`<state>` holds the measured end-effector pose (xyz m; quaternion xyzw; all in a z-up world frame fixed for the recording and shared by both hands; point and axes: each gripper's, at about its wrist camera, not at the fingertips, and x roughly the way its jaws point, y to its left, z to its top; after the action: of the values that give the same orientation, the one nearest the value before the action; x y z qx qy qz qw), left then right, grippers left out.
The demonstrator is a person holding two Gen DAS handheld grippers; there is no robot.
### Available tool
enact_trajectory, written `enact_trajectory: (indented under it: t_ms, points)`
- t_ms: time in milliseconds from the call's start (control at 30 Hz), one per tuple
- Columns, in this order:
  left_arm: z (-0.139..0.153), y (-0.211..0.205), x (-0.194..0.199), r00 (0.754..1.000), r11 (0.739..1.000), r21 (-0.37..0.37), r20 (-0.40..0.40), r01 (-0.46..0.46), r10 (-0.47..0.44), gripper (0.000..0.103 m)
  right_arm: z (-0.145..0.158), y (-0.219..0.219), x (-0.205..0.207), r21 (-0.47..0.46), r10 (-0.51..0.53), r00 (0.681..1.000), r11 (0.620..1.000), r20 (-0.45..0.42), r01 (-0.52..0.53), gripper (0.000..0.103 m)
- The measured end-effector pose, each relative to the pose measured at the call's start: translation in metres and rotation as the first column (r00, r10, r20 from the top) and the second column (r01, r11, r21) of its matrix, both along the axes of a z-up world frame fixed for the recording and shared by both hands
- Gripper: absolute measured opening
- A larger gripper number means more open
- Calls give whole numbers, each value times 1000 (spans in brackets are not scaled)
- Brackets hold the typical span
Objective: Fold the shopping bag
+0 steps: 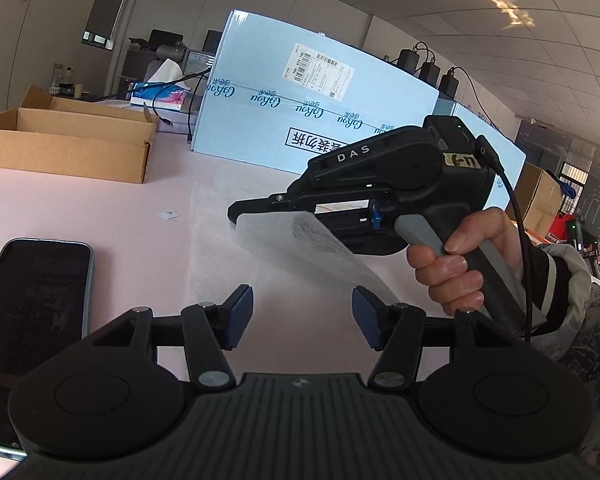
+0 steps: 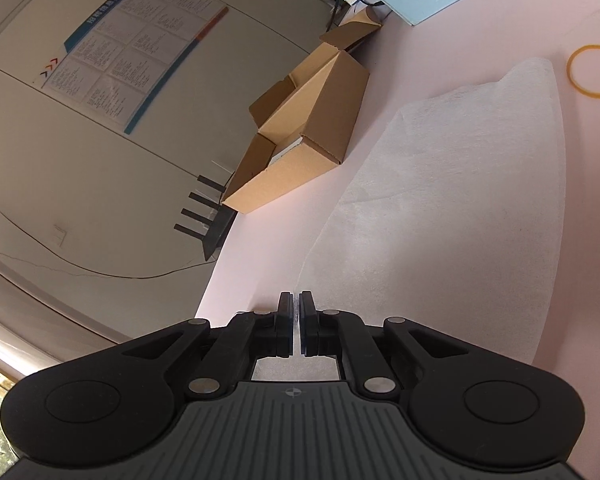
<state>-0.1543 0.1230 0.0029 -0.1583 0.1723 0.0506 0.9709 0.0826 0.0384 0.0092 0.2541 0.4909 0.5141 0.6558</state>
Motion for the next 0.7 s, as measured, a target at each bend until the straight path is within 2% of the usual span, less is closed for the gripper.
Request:
enact_trajectory:
  t_ms: [367,600,700]
  points:
    - [-4,3,1,1000,1000,-1,-9,7,-7,52,1,15,-9,-41,35,998,999,46,-33,5]
    - [-7,6,-1,1000,1000,-1,-25,-4,4,53,-6,20,-7,-52,42,998,998,36,-40,5]
    - [-6,6,-4,1000,1000,4,-29,-7,7,53,-9,20,-8,-59,41,999,998,35,-38,9]
